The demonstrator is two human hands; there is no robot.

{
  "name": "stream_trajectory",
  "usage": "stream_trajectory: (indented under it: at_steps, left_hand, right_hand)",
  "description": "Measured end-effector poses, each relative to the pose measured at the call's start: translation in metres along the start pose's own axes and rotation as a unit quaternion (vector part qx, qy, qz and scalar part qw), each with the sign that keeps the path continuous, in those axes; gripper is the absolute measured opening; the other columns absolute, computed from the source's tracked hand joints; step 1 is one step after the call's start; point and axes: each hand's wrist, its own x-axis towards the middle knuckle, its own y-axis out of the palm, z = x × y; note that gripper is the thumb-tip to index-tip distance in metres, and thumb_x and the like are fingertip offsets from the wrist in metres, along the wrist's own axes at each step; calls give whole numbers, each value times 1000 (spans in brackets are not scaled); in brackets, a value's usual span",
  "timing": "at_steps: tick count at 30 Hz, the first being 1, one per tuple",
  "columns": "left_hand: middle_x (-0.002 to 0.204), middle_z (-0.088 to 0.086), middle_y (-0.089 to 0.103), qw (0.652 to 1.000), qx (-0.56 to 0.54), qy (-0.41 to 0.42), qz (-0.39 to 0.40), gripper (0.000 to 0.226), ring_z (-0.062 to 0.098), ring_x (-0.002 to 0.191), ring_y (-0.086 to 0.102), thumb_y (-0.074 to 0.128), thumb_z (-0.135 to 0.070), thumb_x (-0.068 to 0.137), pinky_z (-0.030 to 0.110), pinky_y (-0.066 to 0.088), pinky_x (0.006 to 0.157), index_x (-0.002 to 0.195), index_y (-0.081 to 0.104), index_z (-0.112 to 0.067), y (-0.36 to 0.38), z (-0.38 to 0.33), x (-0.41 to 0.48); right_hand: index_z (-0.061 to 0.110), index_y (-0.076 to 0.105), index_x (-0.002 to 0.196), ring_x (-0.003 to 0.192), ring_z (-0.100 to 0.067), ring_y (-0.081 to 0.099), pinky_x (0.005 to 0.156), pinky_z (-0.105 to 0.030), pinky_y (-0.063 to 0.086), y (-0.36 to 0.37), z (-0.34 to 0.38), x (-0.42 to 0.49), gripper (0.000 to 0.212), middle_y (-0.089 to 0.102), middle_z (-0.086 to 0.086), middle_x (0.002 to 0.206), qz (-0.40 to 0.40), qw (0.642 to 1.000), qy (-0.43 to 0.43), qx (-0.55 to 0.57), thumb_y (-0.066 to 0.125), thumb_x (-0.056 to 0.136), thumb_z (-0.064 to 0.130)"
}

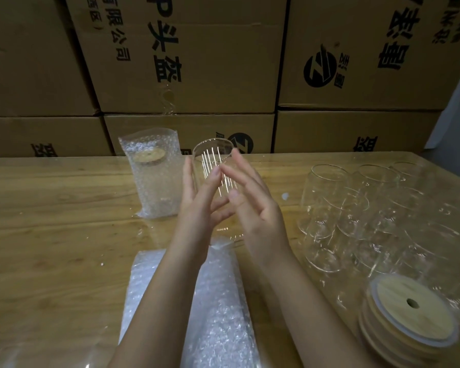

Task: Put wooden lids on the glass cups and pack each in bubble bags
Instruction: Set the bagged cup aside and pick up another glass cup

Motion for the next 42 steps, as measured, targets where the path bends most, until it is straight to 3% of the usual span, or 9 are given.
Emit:
stream_trajectory:
  at_steps: [4, 9, 13, 18, 25, 29, 35, 37, 42]
  left_hand:
    - [105, -21, 54, 1000, 3, 13, 20, 86, 15, 98, 70, 63, -49, 78, 27, 57, 73, 147, 13, -49, 2, -1, -1]
    - [126, -10, 52, 998, 23, 29, 51, 87, 11, 109, 65, 60, -45, 81, 25, 55, 86, 149, 6, -46, 2, 1, 0]
    - [159, -5, 22, 993, 99, 41, 57, 88, 13, 140, 34, 58, -51, 83, 40, 33, 114, 150, 3, -43, 9, 3, -4]
    - [157, -22, 7, 979, 184, 82, 42, 60, 1, 143, 18, 46, -55, 93, 45, 25, 118, 141, 11, -53, 9, 5, -5]
    - [160, -19, -5, 919, 324, 207, 83, 49, -19, 137, 3, 36, -39, 97, 0, 16, 104, 139, 13, -49, 8, 3, -3]
    - [157, -24, -16, 890, 392, 199, 121, 63, -24, 134, -6, 41, -52, 93, 10, 21, 107, 137, -3, -62, 16, 8, -10]
    - [148, -26, 20, 949, 276, 131, 72, 65, -10, 133, 33, 42, -68, 82, 36, 39, 107, 130, -1, -70, 20, 6, -11]
    - [149, -8, 37, 974, 197, 109, 28, 75, 5, 130, 46, 50, -68, 74, 44, 47, 101, 136, 7, -61, 19, 5, -9]
    - [121, -18, 60, 993, 90, 70, 6, 89, 10, 109, 64, 67, -53, 74, 31, 59, 76, 147, 17, -46, 10, 3, -4]
  right_hand:
    - [50, 50, 124, 136, 14, 22, 103, -16, 26, -1, 9, 4, 38, 24, 31, 151, 26, 999, 26, -13, 45, 91, 32]
    - [67, 35, 126, 133, 10, 32, 107, -25, 33, -11, 12, 8, 45, 24, 32, 150, 33, 995, 82, 50, 51, 88, 47]
    - [57, 22, 141, 107, -10, 65, 82, -28, 56, -19, 6, 9, 51, 38, 15, 150, 19, 984, 160, 72, 43, 94, 54]
    - [51, 24, 145, 91, -11, 70, 78, -31, 57, -13, -4, 9, 49, 56, 8, 132, -19, 980, 191, 57, 33, 97, 57]
    - [47, 40, 137, 88, -12, 71, 79, -35, 59, -10, -6, 8, 38, 66, 13, 109, -93, 972, 189, 107, 34, 100, 49]
    - [39, 35, 143, 118, -9, 58, 96, -28, 49, -7, -8, 5, 47, 55, 9, 135, -154, 973, 150, 90, 33, 97, 51]
    - [47, 28, 139, 128, 13, 36, 92, -1, 35, 0, -9, 0, 39, 36, 14, 148, -169, 985, 32, -11, 34, 101, 39]
    - [48, 28, 138, 132, 9, 32, 93, 3, 28, 4, -8, -1, 39, 36, 17, 146, -151, 986, 3, -69, 34, 101, 36]
    - [28, 41, 139, 142, -13, 26, 106, -4, 14, 2, -1, -1, 43, 32, 7, 153, -85, 982, -98, -134, 39, 96, 27]
